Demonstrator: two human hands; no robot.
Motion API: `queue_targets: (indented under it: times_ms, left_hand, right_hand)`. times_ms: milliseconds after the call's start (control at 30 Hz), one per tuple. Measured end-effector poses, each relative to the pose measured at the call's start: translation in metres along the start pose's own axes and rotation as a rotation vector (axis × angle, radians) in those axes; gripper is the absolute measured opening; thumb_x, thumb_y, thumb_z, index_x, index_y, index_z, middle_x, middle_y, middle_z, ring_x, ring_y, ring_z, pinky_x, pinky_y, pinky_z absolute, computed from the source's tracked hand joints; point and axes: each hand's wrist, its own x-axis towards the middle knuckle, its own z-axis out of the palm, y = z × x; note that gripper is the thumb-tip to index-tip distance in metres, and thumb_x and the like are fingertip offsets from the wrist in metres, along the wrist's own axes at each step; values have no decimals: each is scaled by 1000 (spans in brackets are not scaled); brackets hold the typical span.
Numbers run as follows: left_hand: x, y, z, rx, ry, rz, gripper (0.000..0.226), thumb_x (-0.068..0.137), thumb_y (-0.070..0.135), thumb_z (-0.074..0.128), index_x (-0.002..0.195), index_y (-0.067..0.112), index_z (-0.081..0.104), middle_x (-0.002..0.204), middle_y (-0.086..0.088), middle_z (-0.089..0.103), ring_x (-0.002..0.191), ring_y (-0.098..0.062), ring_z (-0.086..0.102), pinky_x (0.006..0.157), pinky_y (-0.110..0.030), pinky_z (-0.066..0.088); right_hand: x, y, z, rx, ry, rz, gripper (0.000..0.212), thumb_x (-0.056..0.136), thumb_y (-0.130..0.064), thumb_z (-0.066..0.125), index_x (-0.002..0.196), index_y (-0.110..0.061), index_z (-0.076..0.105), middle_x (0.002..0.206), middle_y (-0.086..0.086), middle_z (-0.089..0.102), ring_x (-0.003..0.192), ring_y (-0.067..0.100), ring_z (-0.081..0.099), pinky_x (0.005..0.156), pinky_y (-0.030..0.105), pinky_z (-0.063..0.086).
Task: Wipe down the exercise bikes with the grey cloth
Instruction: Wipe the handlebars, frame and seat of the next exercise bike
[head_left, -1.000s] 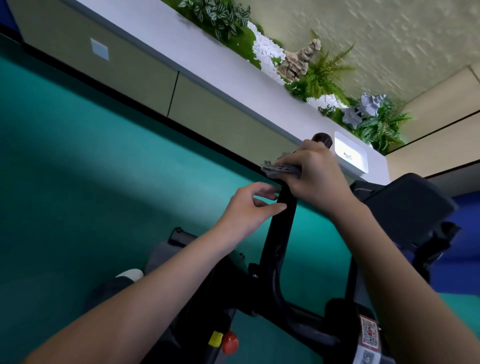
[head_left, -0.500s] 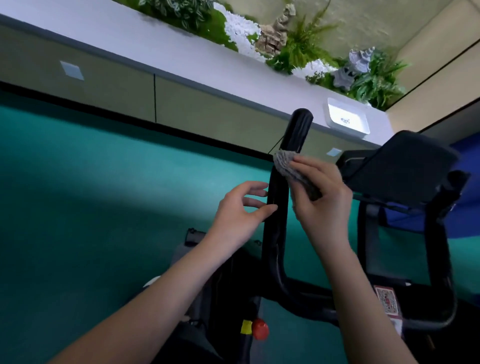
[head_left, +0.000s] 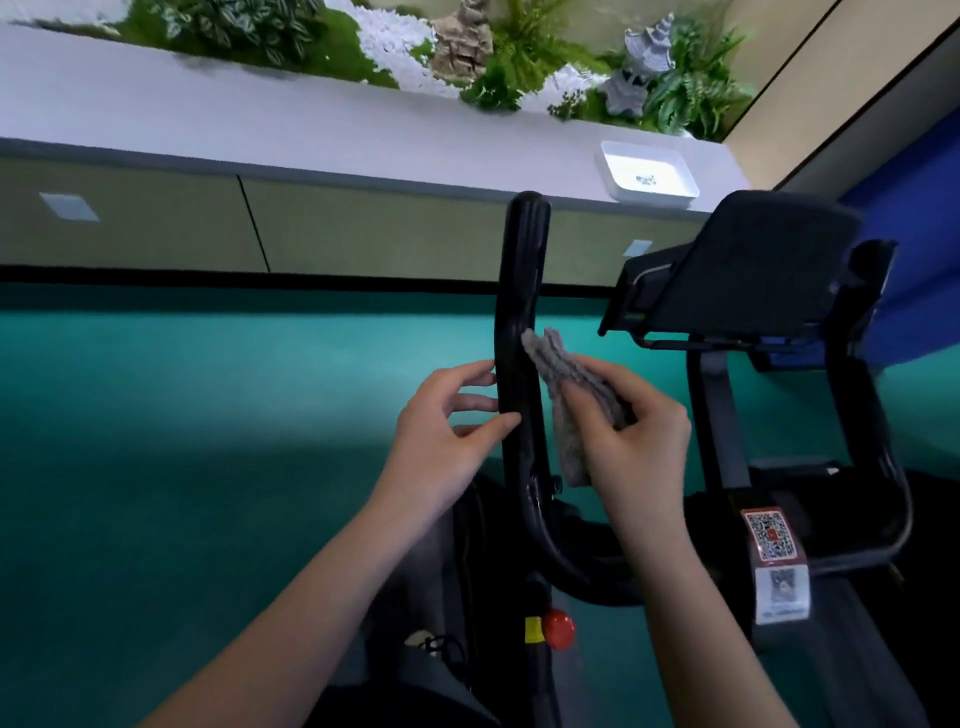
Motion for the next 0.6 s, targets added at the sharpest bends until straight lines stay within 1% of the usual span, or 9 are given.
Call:
queue_targets:
  times_ms: [100,167,200,267,333,400,467,500,600]
  left_hand:
    - [3,3,-6,143,-12,131,47,79,4,70,123,16,57,117,0,54,94,-6,60,75,-16,51]
    - [9,8,-13,277,-32,260,49,82,5,68,126,18,54,120,4,50,101,-5,57,82,-17,49]
    - [13,10,-17,361,-49,329,50,82,5,67,128,18,52,124,4,49,107,-7,54,88,-18,47]
    - [24,15,-25,552,-89,460,53,82,6,66,132,15,50,134,2,46,122,-14,45,103,-22,36]
    - [34,19,-31,701,-137,565,54,82,6,66,133,11,49,143,-2,41,130,-20,37,112,-26,24]
    - [42,22,-34,780,-179,636,54,81,3,65,133,9,50,145,-5,38,133,-24,34,113,-37,25]
    - [48,24,-38,852,-189,705,54,80,1,64,132,9,51,147,-6,35,137,-26,31,108,-47,29]
    - [50,24,-39,895,-192,742,55,79,0,64,131,10,51,149,-6,33,138,-26,29,107,-49,30]
    - [58,27,-41,1004,-226,846,57,78,-1,60,132,12,50,152,-4,30,141,-22,24,104,-45,31]
  right_hand:
    - [7,-3,16,38,154,99,20,84,-8,66,101,-15,73,84,-20,68,79,-12,63,77,8,47]
    - [13,-4,26,62,157,147,19,84,-10,66,101,-15,73,81,-23,66,76,-13,62,75,6,46]
    - [16,-3,29,69,135,167,19,84,-10,66,101,-15,73,81,-21,67,76,-11,62,76,7,46]
    - [21,0,31,92,65,192,19,85,-9,66,102,-13,72,86,-11,70,82,-3,65,81,15,49]
    - [23,4,25,125,-7,200,18,85,-8,66,102,-11,72,92,-3,73,88,7,67,86,28,53]
    - [21,8,18,118,-62,202,17,85,-9,67,101,-11,72,95,-1,73,91,12,68,89,37,54]
    - [15,12,11,116,-96,220,16,84,-9,68,99,-11,72,93,-1,74,90,13,68,89,40,54]
    - [11,13,8,126,-109,238,16,84,-9,68,99,-10,73,93,-1,74,90,13,69,88,40,54]
    - [-2,18,0,168,-151,299,18,84,-10,69,101,-7,72,94,3,74,92,17,69,88,43,54]
